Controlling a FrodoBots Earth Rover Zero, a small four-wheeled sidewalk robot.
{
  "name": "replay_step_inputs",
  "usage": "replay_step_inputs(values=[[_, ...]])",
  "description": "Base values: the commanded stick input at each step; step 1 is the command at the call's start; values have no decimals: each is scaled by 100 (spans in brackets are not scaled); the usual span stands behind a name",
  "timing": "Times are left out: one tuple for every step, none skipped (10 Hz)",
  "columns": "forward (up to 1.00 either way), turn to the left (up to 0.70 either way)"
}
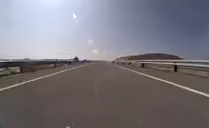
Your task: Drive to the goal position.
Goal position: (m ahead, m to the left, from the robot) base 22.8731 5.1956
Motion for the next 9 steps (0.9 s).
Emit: replay_step_inputs(values=[[100,0],[100,0],[100,0],[100,0],[100,0],[100,0],[100,0],[100,0],[100,0]])
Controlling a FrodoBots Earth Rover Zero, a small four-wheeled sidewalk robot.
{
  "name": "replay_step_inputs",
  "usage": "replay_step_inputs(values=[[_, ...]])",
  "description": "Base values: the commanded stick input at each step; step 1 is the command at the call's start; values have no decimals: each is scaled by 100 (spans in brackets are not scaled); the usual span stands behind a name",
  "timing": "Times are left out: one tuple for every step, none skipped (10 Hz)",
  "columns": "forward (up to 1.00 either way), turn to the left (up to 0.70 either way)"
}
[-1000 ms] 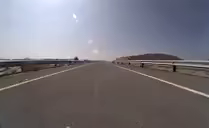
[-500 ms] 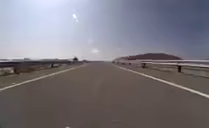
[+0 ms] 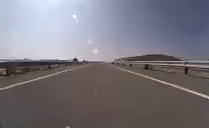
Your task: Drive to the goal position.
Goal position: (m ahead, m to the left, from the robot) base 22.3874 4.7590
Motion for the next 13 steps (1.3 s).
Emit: replay_step_inputs(values=[[100,0],[100,0],[100,0],[100,0],[100,0],[100,0],[100,0],[100,0],[100,0],[100,0],[100,0],[100,0],[100,0]])
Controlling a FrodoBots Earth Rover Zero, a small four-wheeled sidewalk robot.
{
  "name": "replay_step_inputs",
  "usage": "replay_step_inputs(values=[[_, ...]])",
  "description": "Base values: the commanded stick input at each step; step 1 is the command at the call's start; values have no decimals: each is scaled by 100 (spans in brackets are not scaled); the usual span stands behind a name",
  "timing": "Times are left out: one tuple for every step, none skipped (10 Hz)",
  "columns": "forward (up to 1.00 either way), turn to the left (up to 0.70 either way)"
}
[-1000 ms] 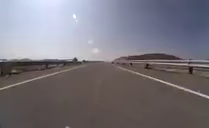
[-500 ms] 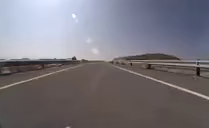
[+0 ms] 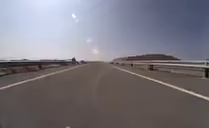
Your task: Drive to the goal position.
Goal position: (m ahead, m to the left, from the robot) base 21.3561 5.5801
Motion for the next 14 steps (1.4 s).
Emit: replay_step_inputs(values=[[100,0],[100,0],[100,0],[100,0],[100,0],[100,0],[100,0],[100,0],[100,0],[100,0],[100,0],[100,0],[100,0],[100,0]])
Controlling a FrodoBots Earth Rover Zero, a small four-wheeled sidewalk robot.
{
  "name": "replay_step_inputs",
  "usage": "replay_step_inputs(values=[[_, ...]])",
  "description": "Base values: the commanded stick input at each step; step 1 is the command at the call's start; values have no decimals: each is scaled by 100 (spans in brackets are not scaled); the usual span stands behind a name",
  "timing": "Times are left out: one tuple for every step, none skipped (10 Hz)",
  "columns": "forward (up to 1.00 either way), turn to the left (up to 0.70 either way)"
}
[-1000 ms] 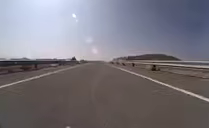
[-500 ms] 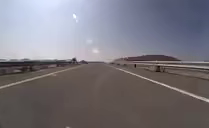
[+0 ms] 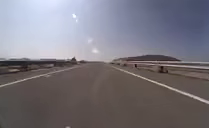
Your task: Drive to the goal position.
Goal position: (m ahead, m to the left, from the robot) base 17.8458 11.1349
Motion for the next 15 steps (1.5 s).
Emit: replay_step_inputs(values=[[100,0],[100,0],[100,0],[100,0],[100,0],[100,0],[100,0],[100,0],[100,0],[100,0],[100,0],[100,0],[100,0],[100,0],[100,0]])
